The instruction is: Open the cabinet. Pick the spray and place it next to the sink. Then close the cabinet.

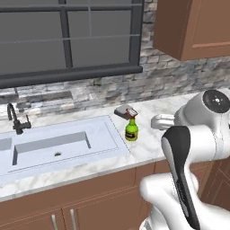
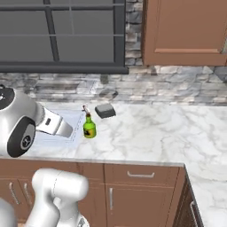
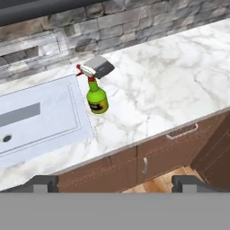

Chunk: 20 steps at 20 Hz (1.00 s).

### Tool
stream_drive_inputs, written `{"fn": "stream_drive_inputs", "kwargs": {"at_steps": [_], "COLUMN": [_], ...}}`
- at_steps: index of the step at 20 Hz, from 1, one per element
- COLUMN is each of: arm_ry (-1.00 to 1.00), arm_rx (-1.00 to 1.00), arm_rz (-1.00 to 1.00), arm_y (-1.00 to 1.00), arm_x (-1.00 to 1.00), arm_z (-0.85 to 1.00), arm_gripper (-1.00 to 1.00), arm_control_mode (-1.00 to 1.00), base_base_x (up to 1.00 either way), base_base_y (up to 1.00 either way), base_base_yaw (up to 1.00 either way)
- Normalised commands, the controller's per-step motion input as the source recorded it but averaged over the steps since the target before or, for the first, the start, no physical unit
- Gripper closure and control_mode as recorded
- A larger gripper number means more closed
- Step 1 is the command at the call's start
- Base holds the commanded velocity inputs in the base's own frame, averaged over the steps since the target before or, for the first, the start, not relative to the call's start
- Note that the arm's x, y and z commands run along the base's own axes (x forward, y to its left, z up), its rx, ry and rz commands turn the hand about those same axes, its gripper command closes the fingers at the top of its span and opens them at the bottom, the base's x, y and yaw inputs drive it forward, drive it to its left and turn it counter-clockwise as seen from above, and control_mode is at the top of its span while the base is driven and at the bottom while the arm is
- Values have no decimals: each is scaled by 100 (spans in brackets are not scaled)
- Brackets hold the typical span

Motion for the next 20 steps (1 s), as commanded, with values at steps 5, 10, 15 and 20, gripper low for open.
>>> {"fn": "stream_drive_inputs", "kwargs": {"at_steps": [5,10,15,20], "arm_ry": [0,0,0,0], "arm_rx": [0,0,0,0], "arm_rz": [0,0,0,0], "arm_y": [0,0,0,0], "arm_x": [0,0,0,0], "arm_z": [0,0,0,0], "arm_gripper": [-100,-100,-100,-100], "arm_control_mode": [100,100,100,100], "base_base_x": [-100,-93,-56,-11], "base_base_y": [20,46,95,68], "base_base_yaw": [0,5,35,54]}}
